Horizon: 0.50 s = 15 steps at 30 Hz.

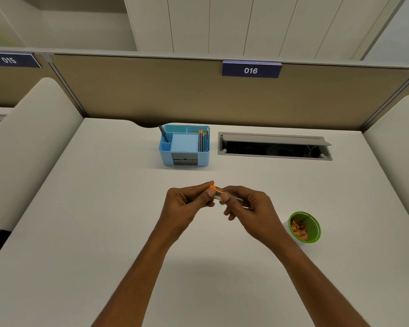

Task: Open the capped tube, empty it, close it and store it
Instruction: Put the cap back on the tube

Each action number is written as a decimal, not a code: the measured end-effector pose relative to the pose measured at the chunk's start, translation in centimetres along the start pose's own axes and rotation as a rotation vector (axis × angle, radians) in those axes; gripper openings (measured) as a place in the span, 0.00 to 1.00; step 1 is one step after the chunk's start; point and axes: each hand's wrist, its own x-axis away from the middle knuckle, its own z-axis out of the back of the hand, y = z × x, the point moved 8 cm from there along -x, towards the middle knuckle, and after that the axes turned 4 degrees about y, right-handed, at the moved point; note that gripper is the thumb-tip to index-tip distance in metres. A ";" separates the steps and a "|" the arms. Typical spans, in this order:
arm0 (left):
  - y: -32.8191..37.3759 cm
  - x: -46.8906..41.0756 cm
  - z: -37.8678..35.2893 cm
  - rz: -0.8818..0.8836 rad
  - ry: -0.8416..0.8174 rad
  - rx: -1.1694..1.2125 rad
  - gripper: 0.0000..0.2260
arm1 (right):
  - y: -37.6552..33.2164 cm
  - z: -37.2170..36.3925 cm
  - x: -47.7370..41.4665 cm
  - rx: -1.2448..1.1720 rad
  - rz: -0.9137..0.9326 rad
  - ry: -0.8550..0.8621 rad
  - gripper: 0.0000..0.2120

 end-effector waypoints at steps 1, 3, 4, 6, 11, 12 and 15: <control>-0.3 -0.2 0.3 0.008 0.030 0.020 0.15 | 0.0 0.4 -0.3 0.061 0.024 0.030 0.15; -0.9 -0.7 0.9 0.024 0.067 0.045 0.14 | -0.2 1.2 -0.7 0.150 0.091 0.077 0.15; -1.2 -0.8 1.1 0.030 0.073 0.049 0.13 | -0.3 1.4 -1.0 0.171 0.124 0.082 0.14; -1.8 -1.3 1.3 0.037 0.082 0.047 0.15 | -0.1 1.2 -1.6 0.197 0.154 0.081 0.13; -3.3 -3.0 2.2 0.038 0.168 -0.008 0.17 | 0.8 0.1 -4.0 0.222 0.179 0.103 0.12; -3.5 -3.5 2.4 0.035 0.188 -0.034 0.16 | 0.9 -0.2 -4.6 0.248 0.195 0.102 0.12; -3.8 -5.3 3.0 -0.005 0.232 -0.087 0.16 | 1.4 -1.2 -6.8 0.288 0.212 0.102 0.12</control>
